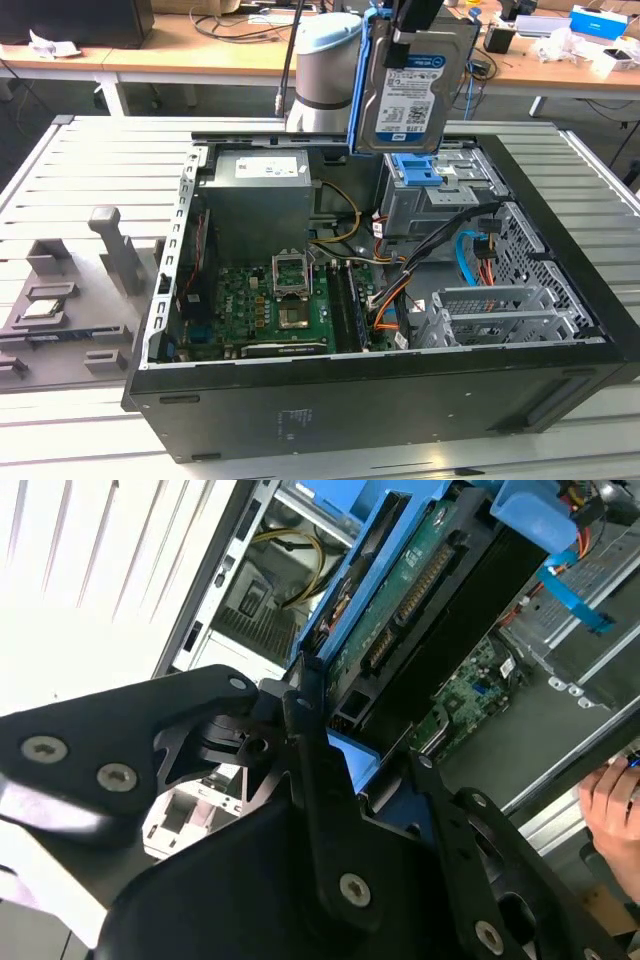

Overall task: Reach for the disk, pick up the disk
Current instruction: 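Pick up the disk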

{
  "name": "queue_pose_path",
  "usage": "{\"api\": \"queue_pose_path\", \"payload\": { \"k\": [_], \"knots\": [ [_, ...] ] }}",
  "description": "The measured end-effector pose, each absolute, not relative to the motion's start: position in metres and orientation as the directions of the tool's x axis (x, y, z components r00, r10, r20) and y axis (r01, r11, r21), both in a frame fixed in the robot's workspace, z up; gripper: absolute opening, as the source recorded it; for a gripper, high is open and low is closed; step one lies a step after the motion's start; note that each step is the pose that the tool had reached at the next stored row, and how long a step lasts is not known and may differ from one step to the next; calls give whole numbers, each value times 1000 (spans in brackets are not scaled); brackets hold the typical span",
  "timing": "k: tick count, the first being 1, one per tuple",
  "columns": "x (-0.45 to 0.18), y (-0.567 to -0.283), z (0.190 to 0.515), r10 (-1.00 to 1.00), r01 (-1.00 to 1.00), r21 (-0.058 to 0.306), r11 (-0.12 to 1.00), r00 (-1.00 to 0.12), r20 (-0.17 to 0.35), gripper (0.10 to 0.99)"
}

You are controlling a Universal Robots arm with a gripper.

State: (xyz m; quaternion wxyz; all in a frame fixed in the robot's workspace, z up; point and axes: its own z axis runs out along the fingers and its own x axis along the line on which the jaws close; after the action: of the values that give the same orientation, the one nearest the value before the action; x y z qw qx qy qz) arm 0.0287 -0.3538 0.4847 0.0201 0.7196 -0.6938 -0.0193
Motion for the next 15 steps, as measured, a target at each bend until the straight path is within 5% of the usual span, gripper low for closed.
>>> {"api": "queue_pose_path", "payload": {
  "k": [15],
  "knots": [
    [45, -374, 485, -999, -998, 56, -36, 36, 0, 369]
  ]
}}
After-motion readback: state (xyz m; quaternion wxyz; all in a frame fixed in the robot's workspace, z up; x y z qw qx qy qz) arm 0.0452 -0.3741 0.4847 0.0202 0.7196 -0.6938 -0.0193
